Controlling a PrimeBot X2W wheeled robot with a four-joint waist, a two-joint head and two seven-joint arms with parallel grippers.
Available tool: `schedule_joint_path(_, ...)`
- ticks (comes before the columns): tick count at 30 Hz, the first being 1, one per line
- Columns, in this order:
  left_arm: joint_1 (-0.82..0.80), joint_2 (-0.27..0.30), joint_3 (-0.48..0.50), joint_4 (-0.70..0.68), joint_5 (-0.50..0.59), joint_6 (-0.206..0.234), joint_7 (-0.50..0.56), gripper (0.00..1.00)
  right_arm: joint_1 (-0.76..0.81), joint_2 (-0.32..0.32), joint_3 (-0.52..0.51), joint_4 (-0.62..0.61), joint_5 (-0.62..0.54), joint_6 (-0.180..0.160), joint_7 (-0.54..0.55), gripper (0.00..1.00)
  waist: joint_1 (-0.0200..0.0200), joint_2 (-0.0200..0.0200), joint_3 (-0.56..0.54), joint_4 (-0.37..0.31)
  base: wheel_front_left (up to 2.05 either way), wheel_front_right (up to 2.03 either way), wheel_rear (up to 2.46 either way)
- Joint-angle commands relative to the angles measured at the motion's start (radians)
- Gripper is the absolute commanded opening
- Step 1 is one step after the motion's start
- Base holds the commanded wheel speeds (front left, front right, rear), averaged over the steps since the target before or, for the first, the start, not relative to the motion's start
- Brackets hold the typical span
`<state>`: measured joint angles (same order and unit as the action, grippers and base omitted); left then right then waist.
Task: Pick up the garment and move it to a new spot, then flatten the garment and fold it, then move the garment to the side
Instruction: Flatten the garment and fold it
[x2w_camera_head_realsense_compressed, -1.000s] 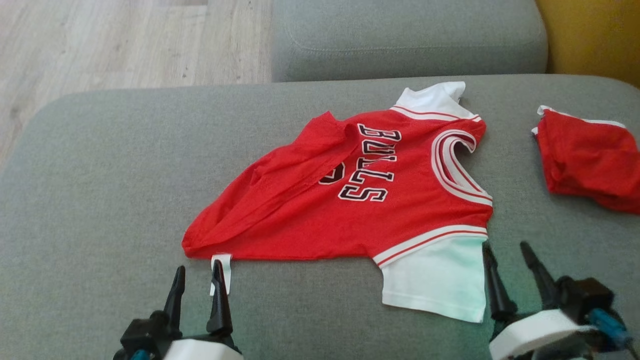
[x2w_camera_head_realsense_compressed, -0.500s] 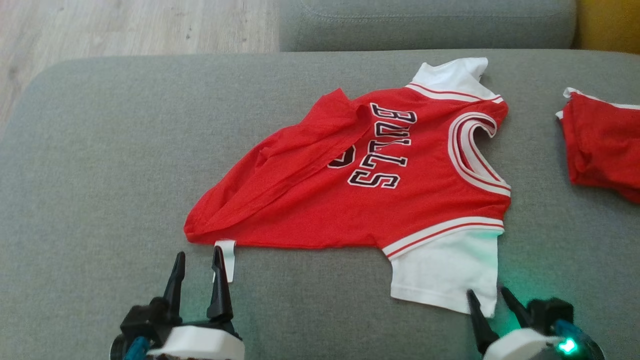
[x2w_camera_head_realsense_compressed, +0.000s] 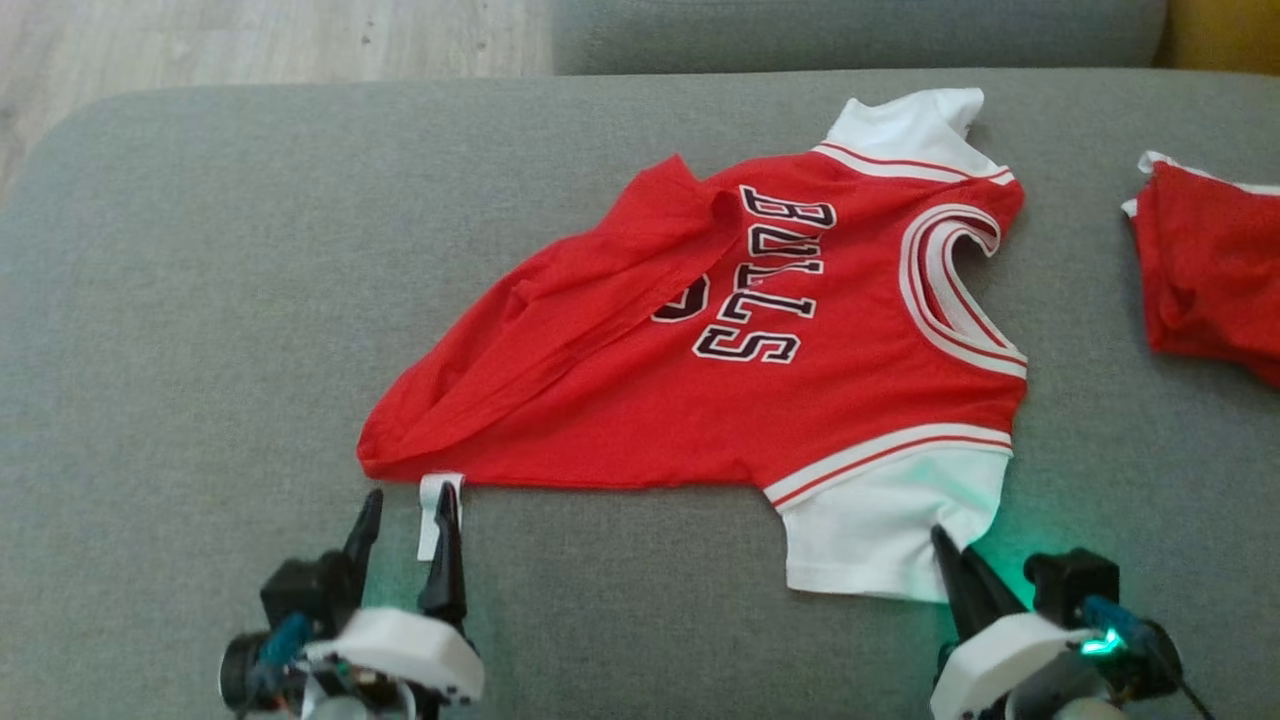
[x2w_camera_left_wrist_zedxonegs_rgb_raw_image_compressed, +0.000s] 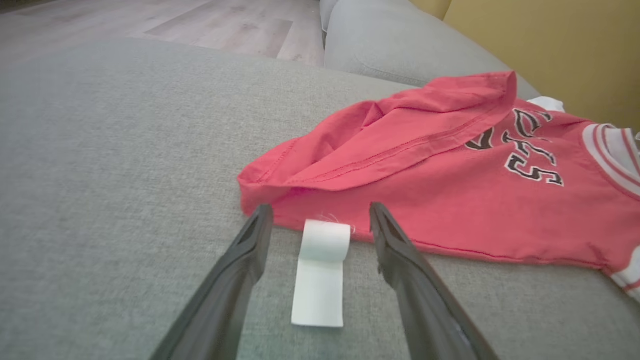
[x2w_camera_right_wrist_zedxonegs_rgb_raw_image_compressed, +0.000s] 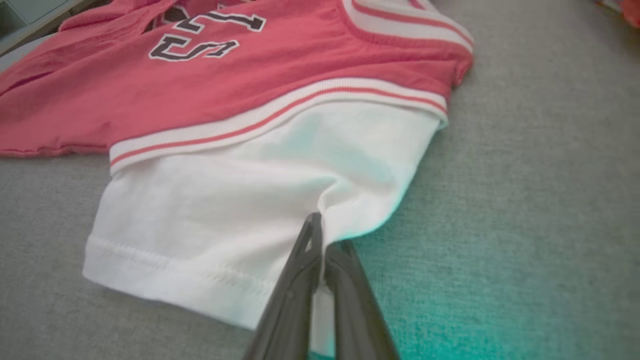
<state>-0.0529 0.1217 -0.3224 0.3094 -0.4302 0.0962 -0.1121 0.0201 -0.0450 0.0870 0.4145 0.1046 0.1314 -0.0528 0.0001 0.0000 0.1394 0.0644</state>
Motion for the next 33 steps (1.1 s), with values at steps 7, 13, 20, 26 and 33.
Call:
schedule_joint_path(7, -0.125, 0.041, 0.069, 0.086, -0.009, 0.042, 0.064, 1.0, -0.065, -0.005, 0.019, -0.097, -0.009, -0.001, -0.006, 0.0, -0.0001, 0.0, 0.041, -0.038, 0.0, 0.0, 0.0)
schedule_joint_path(13, -0.16, 0.048, 0.1, 0.123, -0.025, 0.062, 0.054, 1.0, -0.075, -0.005, 0.018, -0.145, -0.007, -0.001, -0.002, 0.0, -0.0001, 0.0, 0.073, -0.059, 0.0, 0.0, 0.0)
schedule_joint_path(20, -0.188, 0.051, 0.107, 0.136, -0.042, 0.043, 0.035, 0.22, -0.08, -0.005, 0.002, -0.171, -0.003, -0.001, -0.002, 0.0, -0.0001, 0.0, 0.083, -0.07, 0.0, 0.0, 0.0)
schedule_joint_path(26, -0.191, 0.046, 0.098, 0.086, -0.08, -0.009, 0.049, 0.0, -0.098, -0.005, -0.036, -0.229, 0.013, -0.001, -0.006, 0.0, -0.0001, 0.0, 0.058, -0.073, 0.0, 0.0, 0.0)
schedule_joint_path(33, -0.173, 0.041, 0.085, -0.051, -0.126, -0.043, 0.107, 0.0, -0.13, -0.005, -0.099, -0.365, 0.021, -0.001, 0.018, 0.0, -0.0001, 0.0, -0.015, -0.067, 0.0, 0.0, 0.0)
